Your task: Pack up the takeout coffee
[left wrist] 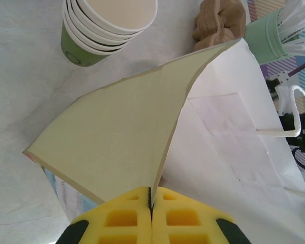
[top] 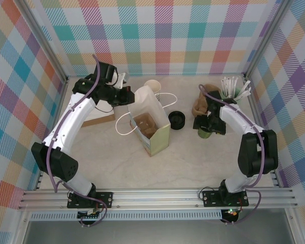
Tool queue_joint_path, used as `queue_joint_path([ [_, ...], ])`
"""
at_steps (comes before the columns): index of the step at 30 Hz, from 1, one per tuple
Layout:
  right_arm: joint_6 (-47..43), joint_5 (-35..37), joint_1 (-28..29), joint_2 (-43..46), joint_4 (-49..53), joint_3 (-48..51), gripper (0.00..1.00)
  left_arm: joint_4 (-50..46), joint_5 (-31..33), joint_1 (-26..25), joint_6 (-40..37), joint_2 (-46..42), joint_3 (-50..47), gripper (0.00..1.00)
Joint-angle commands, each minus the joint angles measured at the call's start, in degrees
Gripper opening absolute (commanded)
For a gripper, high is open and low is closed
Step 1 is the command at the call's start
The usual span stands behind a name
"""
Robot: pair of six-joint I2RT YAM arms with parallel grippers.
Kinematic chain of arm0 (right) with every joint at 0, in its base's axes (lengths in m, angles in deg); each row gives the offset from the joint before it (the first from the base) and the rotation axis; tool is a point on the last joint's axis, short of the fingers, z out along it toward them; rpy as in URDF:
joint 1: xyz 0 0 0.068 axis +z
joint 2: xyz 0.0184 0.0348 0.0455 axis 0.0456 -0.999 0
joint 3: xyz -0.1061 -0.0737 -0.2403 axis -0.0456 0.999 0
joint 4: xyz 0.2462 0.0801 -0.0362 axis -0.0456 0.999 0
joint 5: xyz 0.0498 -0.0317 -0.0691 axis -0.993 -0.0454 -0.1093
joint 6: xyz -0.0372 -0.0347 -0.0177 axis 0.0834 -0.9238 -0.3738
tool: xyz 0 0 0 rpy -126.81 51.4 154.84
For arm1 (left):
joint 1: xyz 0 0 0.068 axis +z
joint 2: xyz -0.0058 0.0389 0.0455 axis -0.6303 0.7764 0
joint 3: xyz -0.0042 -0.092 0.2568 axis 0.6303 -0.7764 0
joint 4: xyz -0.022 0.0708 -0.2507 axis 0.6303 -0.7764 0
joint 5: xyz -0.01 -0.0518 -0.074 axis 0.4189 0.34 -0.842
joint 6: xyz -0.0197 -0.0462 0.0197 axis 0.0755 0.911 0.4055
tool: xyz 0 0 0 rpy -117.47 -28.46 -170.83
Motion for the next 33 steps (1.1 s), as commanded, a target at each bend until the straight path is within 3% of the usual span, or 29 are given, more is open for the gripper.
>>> queue_joint_path([
  [1, -2.1, -0.2, -0.5, -1.0, -0.9, -1.8, 1.00, 1.9, -1.9, -0.9, 1.4, -2.2, -0.7, 0.05],
  [12, -6.0, 0.3, -0.5, -3.3, -2.8, -4.0, 1.00, 2.4, -1.7, -1.1, 3.6, -2.2, -1.4, 0.05],
  [17, -7.2, 0.5, -0.5, -3.7, -2.7, -4.4, 0.94, 3.1, -2.9, -1.2, 4.5, -1.8, -1.8, 0.05],
  [23, -7.6, 0.6, -0.4, -1.5, -1.9, -4.0, 0.88, 4.2, -4.3, -1.7, 5.4, -1.5, -2.0, 0.05],
  [33, -7.9, 0.0, 0.5, 4.0, 4.3, -5.7, 0.88, 6.8, -6.0, -2.3, 7.3, -1.1, -3.5, 0.05],
])
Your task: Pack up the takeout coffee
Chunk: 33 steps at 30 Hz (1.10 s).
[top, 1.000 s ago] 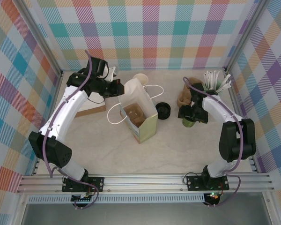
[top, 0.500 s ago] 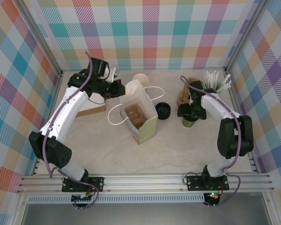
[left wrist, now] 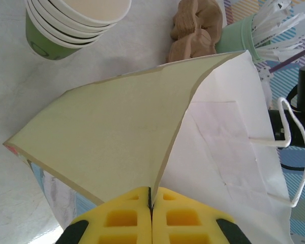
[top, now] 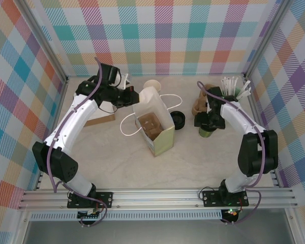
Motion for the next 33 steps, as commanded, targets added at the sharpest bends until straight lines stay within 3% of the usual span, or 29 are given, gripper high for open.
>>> queue_joint_path([
  [1, -0.7, -0.2, 0.9, 3.9, 4.6, -3.0, 0.89, 2.1, -2.0, -0.8, 1.3, -0.6, -0.7, 0.05],
  [16, 5.8, -1.4, 9.6, 11.4, 19.2, -18.2, 0.89, 1.2, 0.5, -1.3, 0.8, 0.5, -1.6, 0.07],
  [33, 9.3, 0.6, 23.6, 7.0, 25.2, -45.5, 0.89, -5.6, 12.7, -1.2, -4.4, -1.9, 1.8, 0.57],
])
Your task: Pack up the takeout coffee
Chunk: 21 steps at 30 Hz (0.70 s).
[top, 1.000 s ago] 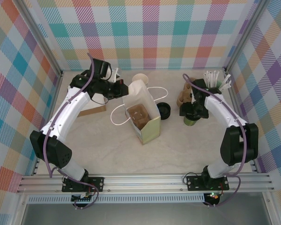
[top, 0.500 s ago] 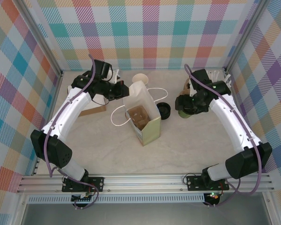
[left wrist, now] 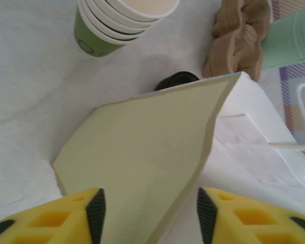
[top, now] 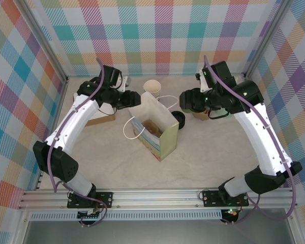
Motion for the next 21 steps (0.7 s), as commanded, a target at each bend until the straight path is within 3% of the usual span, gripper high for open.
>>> queue_joint_path([
  [1, 1.3, 0.3, 2.9, -2.3, 1.8, -4.5, 0.89, -1.7, 3.9, -0.6, -1.4, -2.7, 1.8, 0.60],
  [10, 0.6, -0.3, 11.5, -9.3, 1.3, -13.3, 0.89, 0.2, 6.2, -0.6, -0.8, -7.4, -0.9, 0.73],
  [21, -0.3, -0.9, 15.6, -19.9, 7.4, -23.9, 0.89, 1.4, -0.7, -0.6, 1.4, -8.6, -5.9, 0.74],
])
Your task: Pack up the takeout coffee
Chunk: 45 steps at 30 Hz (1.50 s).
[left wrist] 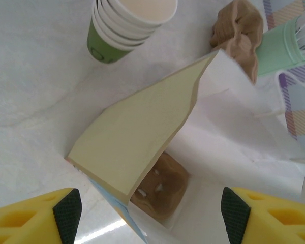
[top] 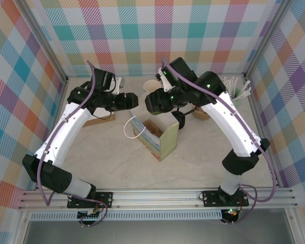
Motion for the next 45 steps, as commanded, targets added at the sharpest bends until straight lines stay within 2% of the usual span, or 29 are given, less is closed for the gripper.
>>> queue_joint_path([
  [1, -0.3, -0.2, 0.7, -1.7, 4.2, -3.2, 0.89, 1.2, -2.9, -0.6, 1.1, -1.0, -1.8, 0.74],
  [20, 1.2, -6.9, 2.7, -8.0, 6.3, -2.2, 0.89, 1.2, -5.2, -0.6, 0.7, -2.4, -6.8, 0.58],
  [30, 2.4, -6.4, 1.7, -9.2, 7.1, 0.7, 0.90, 1.6, -4.1, -0.6, 0.4, -3.5, -9.2, 0.52],
  [45, -0.5, -1.2, 0.8, -12.3, 12.7, 0.4, 0.90, 2.3, -3.1, -0.6, 0.1, -4.1, -11.1, 0.51],
])
